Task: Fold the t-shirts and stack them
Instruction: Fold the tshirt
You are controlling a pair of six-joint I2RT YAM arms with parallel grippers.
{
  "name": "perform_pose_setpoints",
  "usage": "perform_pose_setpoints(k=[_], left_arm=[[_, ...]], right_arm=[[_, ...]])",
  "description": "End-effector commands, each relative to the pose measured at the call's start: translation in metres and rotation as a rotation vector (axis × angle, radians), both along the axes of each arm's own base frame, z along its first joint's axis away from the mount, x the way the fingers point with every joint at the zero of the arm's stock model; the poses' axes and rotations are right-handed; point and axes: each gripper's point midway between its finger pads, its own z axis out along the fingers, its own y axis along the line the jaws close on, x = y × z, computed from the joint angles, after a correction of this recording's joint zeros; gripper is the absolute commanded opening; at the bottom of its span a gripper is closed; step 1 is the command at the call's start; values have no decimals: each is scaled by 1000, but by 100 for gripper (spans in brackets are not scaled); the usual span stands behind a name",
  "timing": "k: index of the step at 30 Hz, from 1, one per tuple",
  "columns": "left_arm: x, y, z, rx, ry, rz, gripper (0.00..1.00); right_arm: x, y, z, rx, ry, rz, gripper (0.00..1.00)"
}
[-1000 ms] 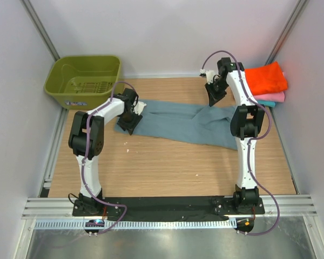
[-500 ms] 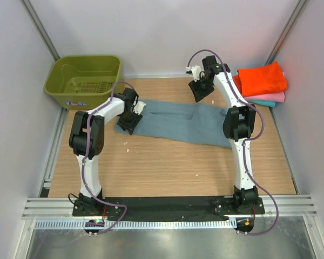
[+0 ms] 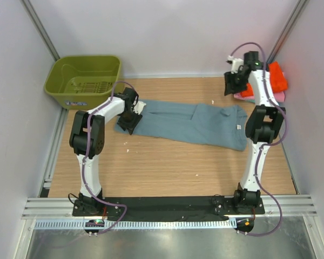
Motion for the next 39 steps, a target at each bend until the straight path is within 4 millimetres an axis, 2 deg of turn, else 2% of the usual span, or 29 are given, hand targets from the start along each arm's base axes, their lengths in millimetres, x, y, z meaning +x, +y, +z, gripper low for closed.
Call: perform_pose_setpoints(k=[1, 3, 4, 5, 9, 11, 14, 19, 25, 28, 39], left_arm=[[-7, -16, -15, -73, 70, 2, 45], [-6, -16, -15, -75, 79, 7, 45], [-5, -17, -14, -75, 77, 6, 45], [-6, -18, -14, -75, 82, 4, 45], [-4, -18, -14, -72, 91, 6, 45], [-5, -18, -15, -72, 99, 9, 45], [-9, -18, -16, -70, 124, 10, 45], [-11, -15, -16, -54, 133, 9, 45], [-6, -13, -17, -41, 125, 5, 45], [-5, -14, -19, -38, 129, 5, 45], [-6, -13, -21, -30, 144, -6, 44]], right_arm=[[-36, -4, 12, 193, 93, -74, 52], [-55, -7, -2, 257, 169, -92, 52], [-60, -3, 1, 291, 178, -86, 52], [-69, -2, -6, 318, 210, -102, 52], [-85, -2, -8, 448, 265, -135, 52], [-89, 5, -8, 544, 287, -140, 52], [-83, 0, -9, 648, 297, -194, 52], [-78, -12, -8, 639, 284, -204, 52], [-97, -15, -5, 633, 309, -221, 52], [-103, -16, -11, 632, 325, -229, 52], [-80, -36, -30, 608, 305, -270, 52]])
